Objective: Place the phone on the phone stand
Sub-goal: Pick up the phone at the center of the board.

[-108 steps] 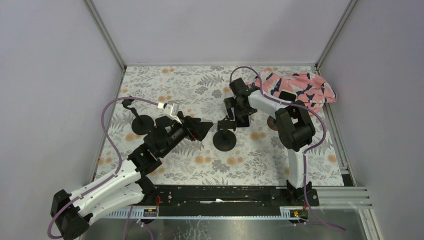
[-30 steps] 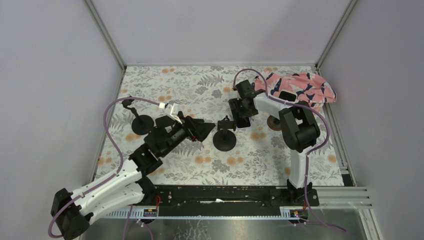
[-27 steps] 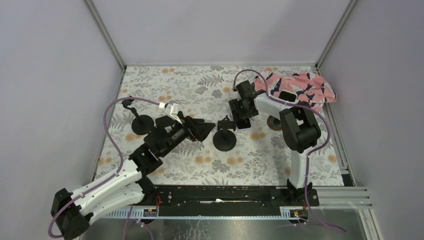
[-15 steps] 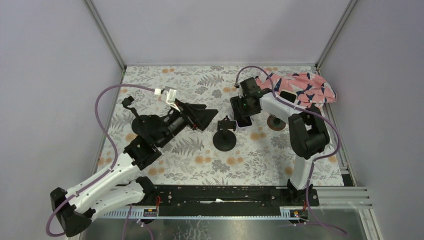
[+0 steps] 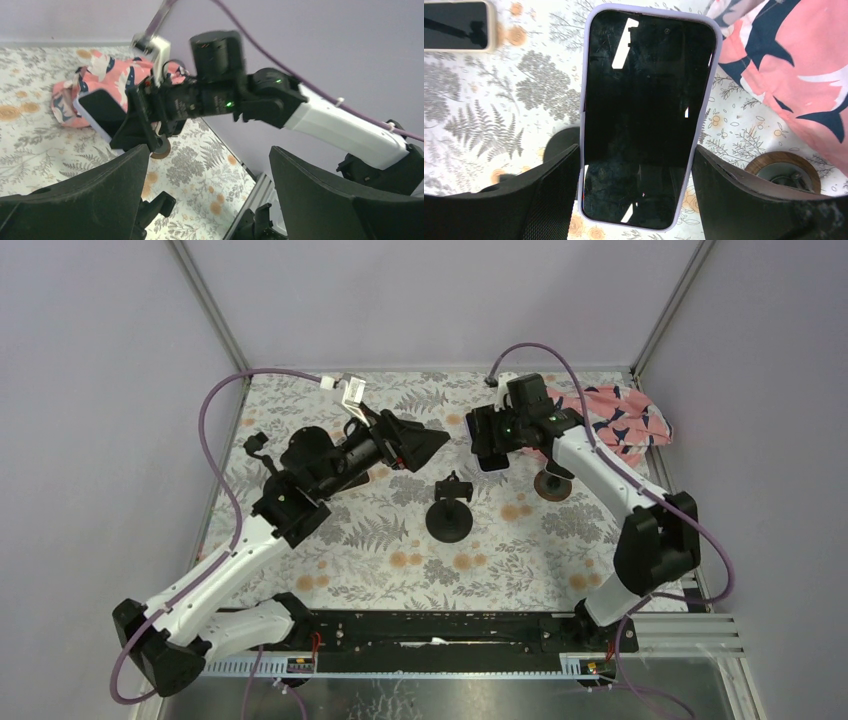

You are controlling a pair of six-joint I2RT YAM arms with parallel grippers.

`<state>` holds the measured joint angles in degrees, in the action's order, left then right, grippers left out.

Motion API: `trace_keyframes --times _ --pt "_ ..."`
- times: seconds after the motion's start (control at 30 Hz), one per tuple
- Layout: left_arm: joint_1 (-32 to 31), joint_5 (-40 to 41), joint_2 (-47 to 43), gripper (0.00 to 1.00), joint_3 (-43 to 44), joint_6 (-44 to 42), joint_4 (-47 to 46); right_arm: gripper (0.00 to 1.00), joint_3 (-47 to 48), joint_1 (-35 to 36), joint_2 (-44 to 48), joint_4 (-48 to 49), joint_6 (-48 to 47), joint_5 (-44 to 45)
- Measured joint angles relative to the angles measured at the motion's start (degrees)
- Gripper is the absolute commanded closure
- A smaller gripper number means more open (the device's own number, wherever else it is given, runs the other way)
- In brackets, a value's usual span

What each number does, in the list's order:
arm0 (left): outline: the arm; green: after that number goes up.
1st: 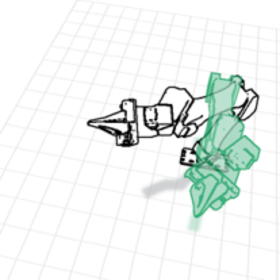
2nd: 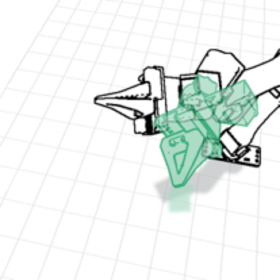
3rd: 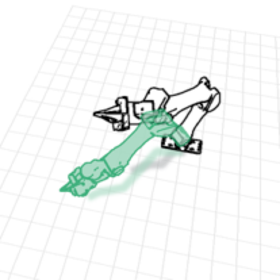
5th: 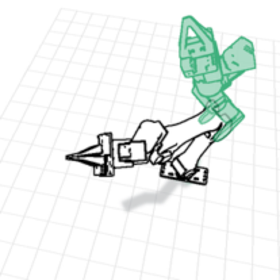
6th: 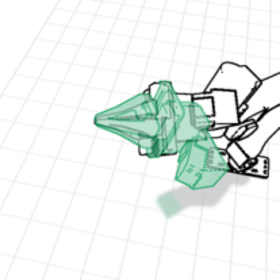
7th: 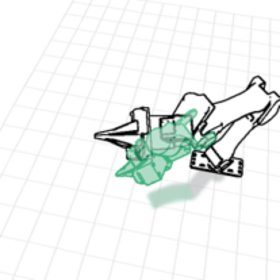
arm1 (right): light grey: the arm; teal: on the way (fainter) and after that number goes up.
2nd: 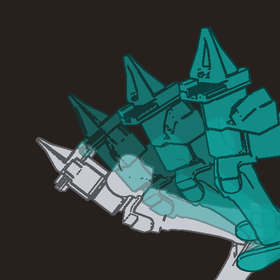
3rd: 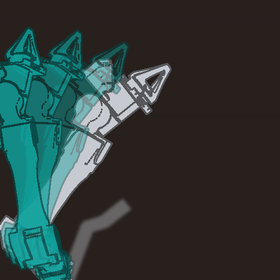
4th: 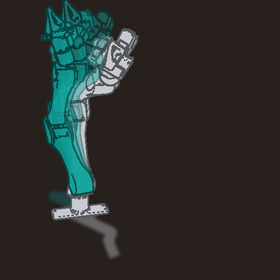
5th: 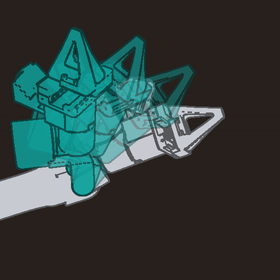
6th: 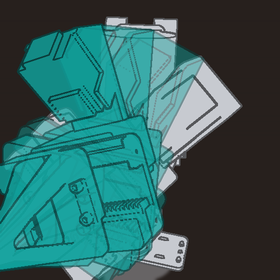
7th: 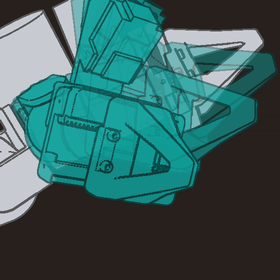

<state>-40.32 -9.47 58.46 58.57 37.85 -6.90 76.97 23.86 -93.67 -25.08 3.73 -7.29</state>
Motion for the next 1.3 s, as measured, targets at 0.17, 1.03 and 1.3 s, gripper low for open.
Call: trace_keyframes --times 0.17,1.03,1.3 --pt "0.7 -3.3 3.0 0.01 0.0 2.1 -0.5 0.81 2.9 -0.4 4.6 -2.0 0.3 -1.9" --pt "-3.4 4.2 21.5 0.31 0.7 7.2 -9.4 0.81 12.9 -2.2 10.5 -6.4 8.4 -15.2" --pt "-4.0 7.0 25.2 0.69 3.6 9.4 -10.2 0.81 11.2 -2.2 11.2 -5.6 8.9 -16.0"
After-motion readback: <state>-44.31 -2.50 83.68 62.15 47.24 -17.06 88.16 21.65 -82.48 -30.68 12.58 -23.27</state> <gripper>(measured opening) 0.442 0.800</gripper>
